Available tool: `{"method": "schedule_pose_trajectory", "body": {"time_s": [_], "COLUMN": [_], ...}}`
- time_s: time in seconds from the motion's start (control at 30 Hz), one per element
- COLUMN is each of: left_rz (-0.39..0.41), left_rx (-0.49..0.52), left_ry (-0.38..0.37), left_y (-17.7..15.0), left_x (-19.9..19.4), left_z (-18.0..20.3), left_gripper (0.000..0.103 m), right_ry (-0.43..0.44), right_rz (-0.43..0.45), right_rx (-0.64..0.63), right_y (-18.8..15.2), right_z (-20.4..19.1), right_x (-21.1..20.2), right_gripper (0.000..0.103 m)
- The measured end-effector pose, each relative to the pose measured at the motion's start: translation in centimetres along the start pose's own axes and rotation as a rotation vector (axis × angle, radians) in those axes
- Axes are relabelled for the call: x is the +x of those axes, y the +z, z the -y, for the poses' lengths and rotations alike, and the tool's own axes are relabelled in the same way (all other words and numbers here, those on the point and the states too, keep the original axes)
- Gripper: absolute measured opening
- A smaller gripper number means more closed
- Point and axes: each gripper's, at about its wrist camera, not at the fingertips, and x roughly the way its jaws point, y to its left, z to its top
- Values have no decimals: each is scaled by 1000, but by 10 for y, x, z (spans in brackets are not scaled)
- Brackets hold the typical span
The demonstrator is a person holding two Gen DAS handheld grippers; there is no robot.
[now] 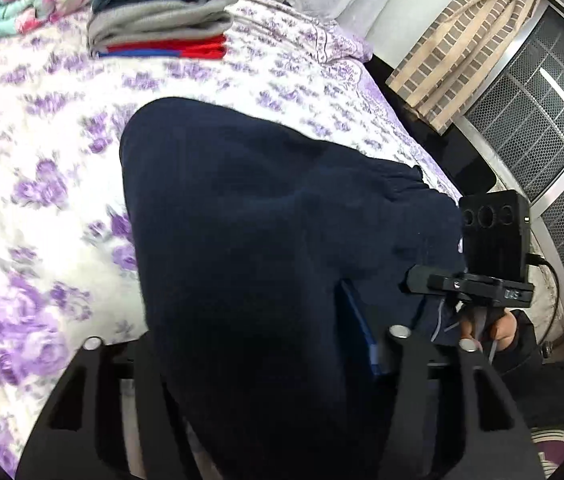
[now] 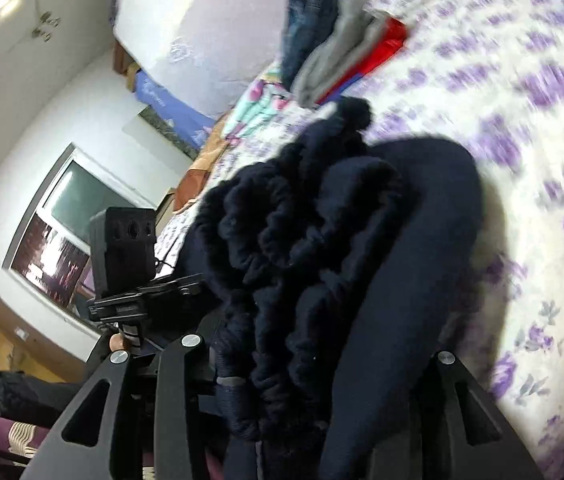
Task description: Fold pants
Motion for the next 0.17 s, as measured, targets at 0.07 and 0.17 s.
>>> {"method": "schedule_pose_trajectory", "body": {"time_s": [0.07,0.17], "left_rz": [15,79], "left_rx": [-12,-22], "left_ry": [5,-17], "left_y": [6,16], "left_x": [-12,-42], "left_z": [8,18], "left_gripper": [50,47], "right_ry": [3,6], "right_rz": [10,29], "right_rx": [-58,-166], "right_y": [12,39], "right_z": [-22,-57], "right_x": [-6,-15], "right_gripper": [40,40]}}
